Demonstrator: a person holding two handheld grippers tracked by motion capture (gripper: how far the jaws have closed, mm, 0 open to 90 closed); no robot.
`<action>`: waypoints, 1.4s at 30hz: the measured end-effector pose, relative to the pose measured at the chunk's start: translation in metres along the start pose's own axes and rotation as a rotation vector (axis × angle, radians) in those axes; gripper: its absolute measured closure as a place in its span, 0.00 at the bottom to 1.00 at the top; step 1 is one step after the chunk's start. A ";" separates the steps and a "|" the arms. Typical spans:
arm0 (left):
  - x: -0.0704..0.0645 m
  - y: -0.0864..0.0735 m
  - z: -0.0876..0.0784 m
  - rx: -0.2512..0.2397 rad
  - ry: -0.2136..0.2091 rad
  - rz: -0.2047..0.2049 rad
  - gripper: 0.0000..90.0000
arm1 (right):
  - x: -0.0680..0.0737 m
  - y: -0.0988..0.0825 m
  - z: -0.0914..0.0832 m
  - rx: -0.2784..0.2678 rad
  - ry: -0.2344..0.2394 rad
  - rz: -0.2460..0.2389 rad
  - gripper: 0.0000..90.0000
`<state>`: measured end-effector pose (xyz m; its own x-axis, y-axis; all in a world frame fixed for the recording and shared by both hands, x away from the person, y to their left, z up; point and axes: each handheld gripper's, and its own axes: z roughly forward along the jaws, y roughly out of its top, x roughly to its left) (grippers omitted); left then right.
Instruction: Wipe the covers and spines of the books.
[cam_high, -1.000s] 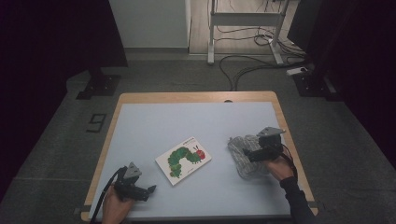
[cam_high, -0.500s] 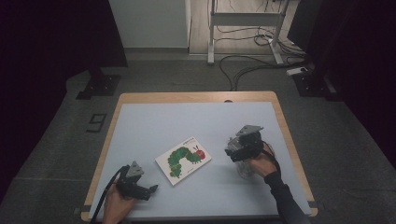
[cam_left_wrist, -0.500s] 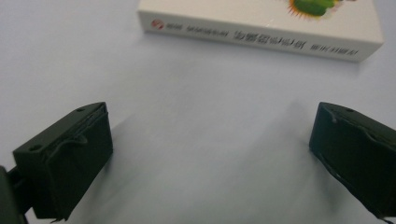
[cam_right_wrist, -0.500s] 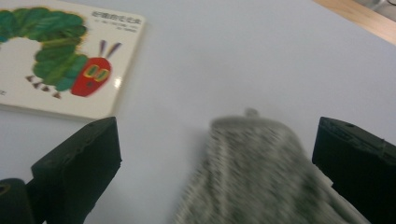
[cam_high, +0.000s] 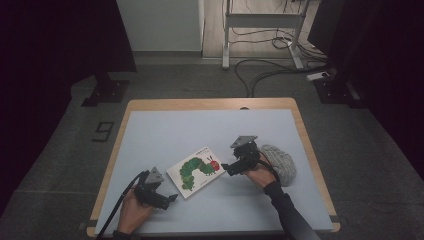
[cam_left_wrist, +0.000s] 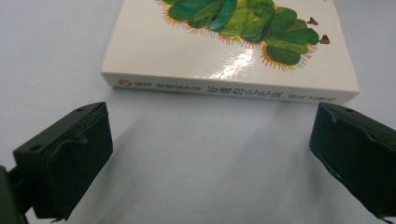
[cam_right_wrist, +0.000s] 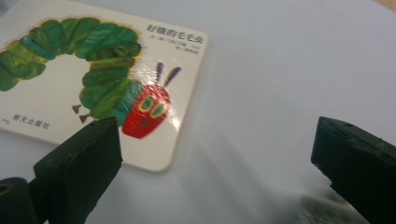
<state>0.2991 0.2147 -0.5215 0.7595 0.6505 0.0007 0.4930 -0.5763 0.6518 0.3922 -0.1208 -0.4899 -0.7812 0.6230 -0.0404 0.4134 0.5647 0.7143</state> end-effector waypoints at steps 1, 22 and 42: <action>0.000 0.001 0.001 0.001 -0.006 0.004 0.00 | 0.002 0.001 0.003 0.003 0.008 -0.002 0.01; -0.007 0.008 0.015 -0.005 -0.035 0.031 0.00 | 0.015 0.014 0.057 0.048 0.159 0.017 0.01; -0.007 0.008 0.016 -0.005 -0.036 0.027 0.00 | 0.013 0.020 0.066 0.038 0.230 0.099 0.06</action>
<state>0.3047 0.1981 -0.5283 0.7873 0.6165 -0.0088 0.4699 -0.5908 0.6559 0.4213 -0.0655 -0.5221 -0.8200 0.5394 0.1916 0.5073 0.5299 0.6796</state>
